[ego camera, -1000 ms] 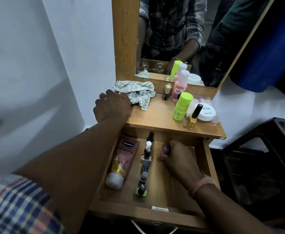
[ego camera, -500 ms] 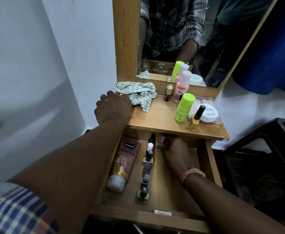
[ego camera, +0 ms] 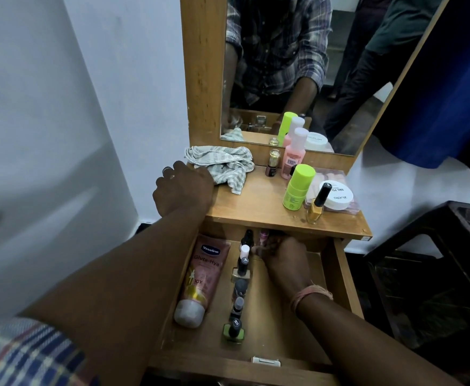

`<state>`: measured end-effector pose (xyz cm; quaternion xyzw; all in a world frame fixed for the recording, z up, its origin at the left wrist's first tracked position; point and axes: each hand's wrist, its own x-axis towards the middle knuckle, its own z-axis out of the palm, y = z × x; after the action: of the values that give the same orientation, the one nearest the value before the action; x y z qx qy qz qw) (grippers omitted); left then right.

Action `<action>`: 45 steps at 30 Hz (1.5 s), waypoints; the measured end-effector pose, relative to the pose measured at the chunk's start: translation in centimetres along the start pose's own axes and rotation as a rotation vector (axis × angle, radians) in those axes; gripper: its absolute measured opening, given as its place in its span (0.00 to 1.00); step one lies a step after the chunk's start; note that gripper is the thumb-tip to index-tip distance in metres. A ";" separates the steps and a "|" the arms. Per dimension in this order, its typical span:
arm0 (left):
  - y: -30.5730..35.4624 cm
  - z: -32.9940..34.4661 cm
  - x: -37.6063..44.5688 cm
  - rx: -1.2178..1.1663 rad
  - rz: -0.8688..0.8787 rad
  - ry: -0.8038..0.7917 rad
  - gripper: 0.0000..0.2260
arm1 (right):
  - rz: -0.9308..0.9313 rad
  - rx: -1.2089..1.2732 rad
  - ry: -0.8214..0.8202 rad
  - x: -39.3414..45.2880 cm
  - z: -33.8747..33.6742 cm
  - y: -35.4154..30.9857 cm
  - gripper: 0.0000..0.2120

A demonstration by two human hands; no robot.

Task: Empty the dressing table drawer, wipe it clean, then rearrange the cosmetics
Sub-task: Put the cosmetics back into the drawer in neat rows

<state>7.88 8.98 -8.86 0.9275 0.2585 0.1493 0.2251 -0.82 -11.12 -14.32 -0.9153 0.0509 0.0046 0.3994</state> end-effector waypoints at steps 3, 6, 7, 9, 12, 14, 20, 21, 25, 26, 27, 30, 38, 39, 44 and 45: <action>0.1 -0.1 -0.1 0.003 0.002 -0.002 0.24 | 0.003 0.031 -0.033 -0.4 -0.6 0.0 0.05; 0.1 -0.1 -0.1 0.009 0.002 -0.006 0.24 | -0.016 -0.044 -0.055 -1.1 -1.5 0.0 0.03; 0.0 -0.1 -0.1 0.008 0.002 -0.008 0.24 | -0.020 -0.094 -0.047 -1.5 -1.8 -0.2 0.04; 0.1 0.0 -0.1 0.005 -0.001 -0.004 0.24 | -0.046 -0.129 -0.035 -2.6 -2.8 -1.5 0.05; 0.1 0.0 -0.1 0.002 -0.001 0.001 0.22 | -0.204 -0.125 0.043 -3.5 -5.0 -5.7 0.10; 0.0 0.0 -0.1 0.003 -0.003 -0.007 0.22 | -0.313 -0.159 0.169 -2.5 -6.4 -9.0 0.11; -0.1 0.1 -0.4 -0.009 0.024 0.040 0.21 | -0.380 -0.445 0.204 4.2 -6.3 -15.3 0.06; 0.0 0.1 -0.5 -0.015 0.026 0.044 0.21 | -0.339 -0.483 0.192 5.1 -5.8 -15.8 0.10; 0.0 0.1 -0.4 -0.010 0.030 0.040 0.21 | -0.120 -0.554 0.219 9.5 -3.1 -15.8 0.19; -0.1 0.2 -0.3 -0.013 0.027 0.034 0.21 | -0.071 -0.561 0.227 10.2 -2.6 -15.6 0.19; -0.1 0.2 -0.2 -0.017 0.024 0.029 0.21 | -0.038 -0.584 0.239 10.7 -2.2 -15.4 0.20; -0.2 0.2 -0.2 -0.022 0.024 0.018 0.22 | -0.059 -0.649 0.287 10.6 -2.1 -15.3 0.20; 0.0 -0.1 -0.2 -0.017 0.008 -0.010 0.23 | -0.328 -0.491 0.228 6.6 -4.0 -15.2 0.16; 0.0 -0.2 -0.2 -0.019 0.005 -0.015 0.23 | -0.370 -0.383 0.243 5.7 -4.6 -14.8 0.13; 0.1 -0.1 -0.3 0.004 0.016 -0.016 0.24 | -0.155 0.184 0.020 -1.6 -9.2 -11.4 0.08; 0.1 -0.2 -0.4 0.004 0.014 -0.020 0.25 | -0.119 0.220 -0.024 -2.9 -9.8 -10.3 0.07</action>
<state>7.58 8.75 -8.69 0.9311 0.2502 0.1410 0.2247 -3.02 -11.12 0.01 -0.8672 -0.0081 -0.0137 0.4976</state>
